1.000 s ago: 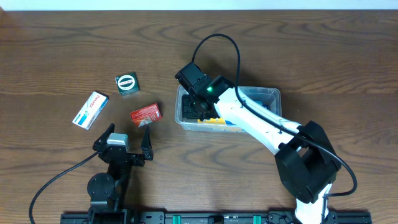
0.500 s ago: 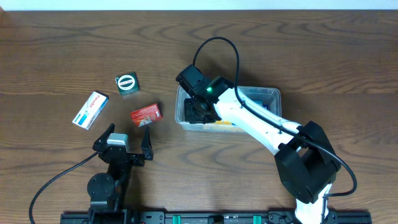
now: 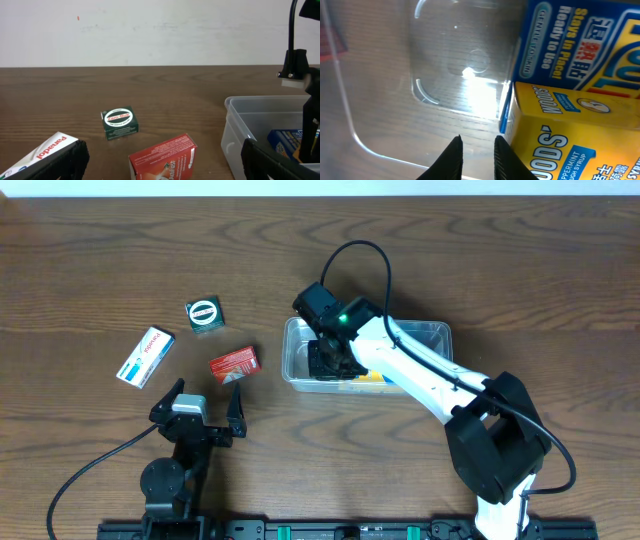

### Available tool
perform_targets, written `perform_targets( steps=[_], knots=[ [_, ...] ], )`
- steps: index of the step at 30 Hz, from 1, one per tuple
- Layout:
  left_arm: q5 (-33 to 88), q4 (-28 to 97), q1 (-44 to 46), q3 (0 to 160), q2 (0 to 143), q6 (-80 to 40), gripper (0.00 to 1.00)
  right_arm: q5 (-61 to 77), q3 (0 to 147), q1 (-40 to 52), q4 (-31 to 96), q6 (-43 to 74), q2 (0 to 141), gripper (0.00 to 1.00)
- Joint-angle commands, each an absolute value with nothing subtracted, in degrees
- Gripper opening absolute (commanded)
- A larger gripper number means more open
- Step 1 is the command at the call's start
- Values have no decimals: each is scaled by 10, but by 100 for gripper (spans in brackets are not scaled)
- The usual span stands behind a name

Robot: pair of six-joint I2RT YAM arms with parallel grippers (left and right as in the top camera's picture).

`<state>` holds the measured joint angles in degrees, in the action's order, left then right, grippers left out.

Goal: Pack container

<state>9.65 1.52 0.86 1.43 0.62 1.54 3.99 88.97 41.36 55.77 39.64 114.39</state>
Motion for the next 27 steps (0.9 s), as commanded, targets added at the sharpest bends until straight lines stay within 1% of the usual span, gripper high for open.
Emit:
perform_targets(
  steps=[1,27],
  knots=[
    [98,32,7,2,3,19,98,28,888,403,563,389,1148,19],
    [98,32,7,2,3,19,98,21,888,377,597,385,1148,18]
  ],
)
